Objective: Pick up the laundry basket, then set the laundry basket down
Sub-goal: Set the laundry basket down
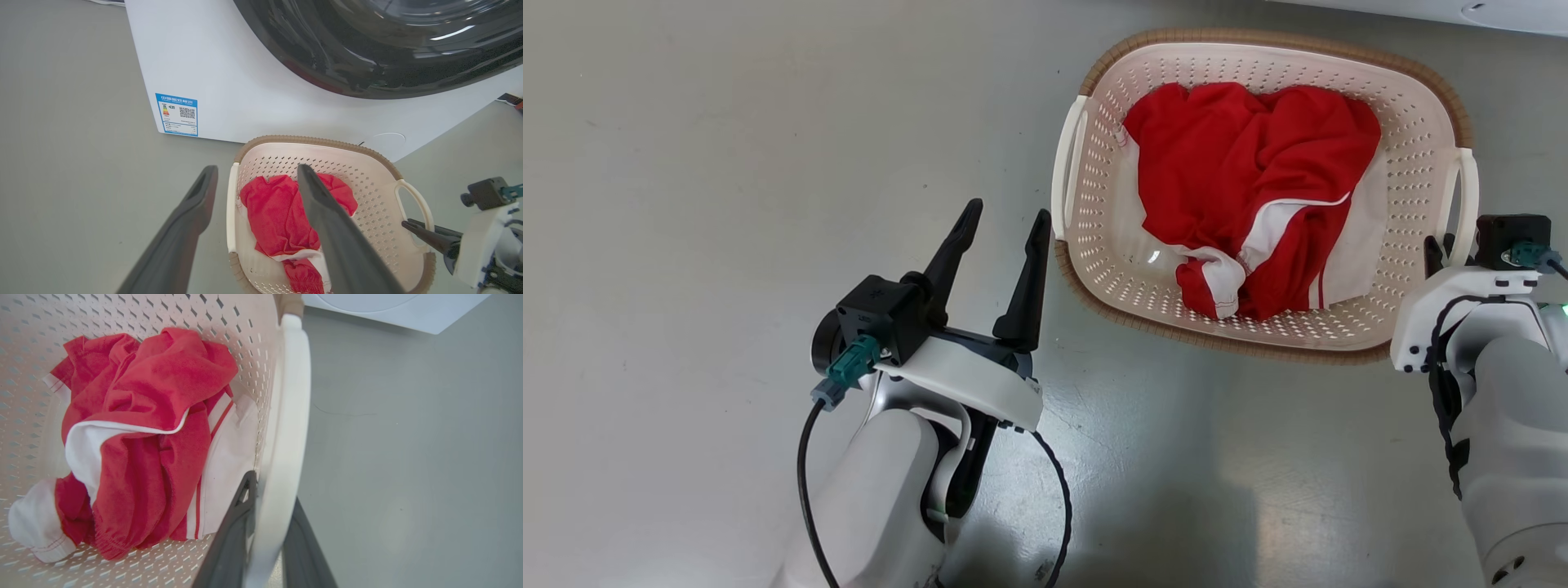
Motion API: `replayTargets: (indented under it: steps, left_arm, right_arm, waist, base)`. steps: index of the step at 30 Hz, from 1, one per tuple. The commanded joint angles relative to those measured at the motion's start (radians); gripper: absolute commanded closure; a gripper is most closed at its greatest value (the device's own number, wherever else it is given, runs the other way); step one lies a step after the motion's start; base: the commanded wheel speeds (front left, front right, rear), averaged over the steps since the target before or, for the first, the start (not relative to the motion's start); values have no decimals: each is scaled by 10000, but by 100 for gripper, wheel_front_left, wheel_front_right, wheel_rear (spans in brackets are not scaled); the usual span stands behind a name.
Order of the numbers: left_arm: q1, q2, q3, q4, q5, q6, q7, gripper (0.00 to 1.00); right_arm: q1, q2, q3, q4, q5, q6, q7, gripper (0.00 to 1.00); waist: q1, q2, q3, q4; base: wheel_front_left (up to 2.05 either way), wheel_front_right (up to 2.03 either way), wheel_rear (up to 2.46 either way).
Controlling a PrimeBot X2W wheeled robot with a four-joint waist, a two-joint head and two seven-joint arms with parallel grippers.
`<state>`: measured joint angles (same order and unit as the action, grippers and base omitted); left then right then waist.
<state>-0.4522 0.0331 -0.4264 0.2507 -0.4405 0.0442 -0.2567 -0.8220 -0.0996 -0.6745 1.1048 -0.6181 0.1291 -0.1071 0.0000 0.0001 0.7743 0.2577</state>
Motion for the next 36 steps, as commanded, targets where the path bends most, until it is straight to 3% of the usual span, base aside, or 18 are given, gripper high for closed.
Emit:
replayTargets:
  steps: [1, 2, 3, 4, 5, 23, 36]
  left_arm:
    - [-34, 171, 249, -181, -73, 95, -51, 0]
    - [-26, 171, 250, -183, -75, 100, -51, 0]
    - [-20, 171, 251, -186, -77, 103, -51, 0]
    - [-15, 171, 250, -187, -80, 105, -51, 0]
    - [-12, 171, 249, -183, -83, 105, -51, 0]
    - [115, 171, 425, 24, -36, 81, -51, 0]
    - [430, 171, 927, 334, 55, 12, -51, 0]
  right_arm:
    - [104, 154, 183, -89, -182, 16, -184, 100]
    - [102, 155, 151, -118, -187, 16, -219, 84]
    - [96, 160, 128, -128, -194, 16, -238, 54]
    - [92, 165, 118, -132, -203, 16, -252, 11]
    - [91, 168, 112, -138, -213, 16, -263, 0]
    - [128, 296, 50, -142, -338, 16, -605, 0]
    - [165, 462, 248, 174, -222, 16, -1235, 0]
  waist:
    - [0, -1, -2, 5]
    - [0, -1, -3, 3]
    - [0, -1, 0, 0]
    - [0, -1, 1, -1]
    - [0, -1, 0, -3]
    - [0, -1, -323, -222]
    - [0, -1, -1316, -643]
  base:
    - [0, 0, 0]
    - [0, 0, 0]
    - [0, 0, 0]
    - [0, 0, 0]
    - [0, 0, 0]
    - [0, 0, 0]
    - [0, 0, 0]
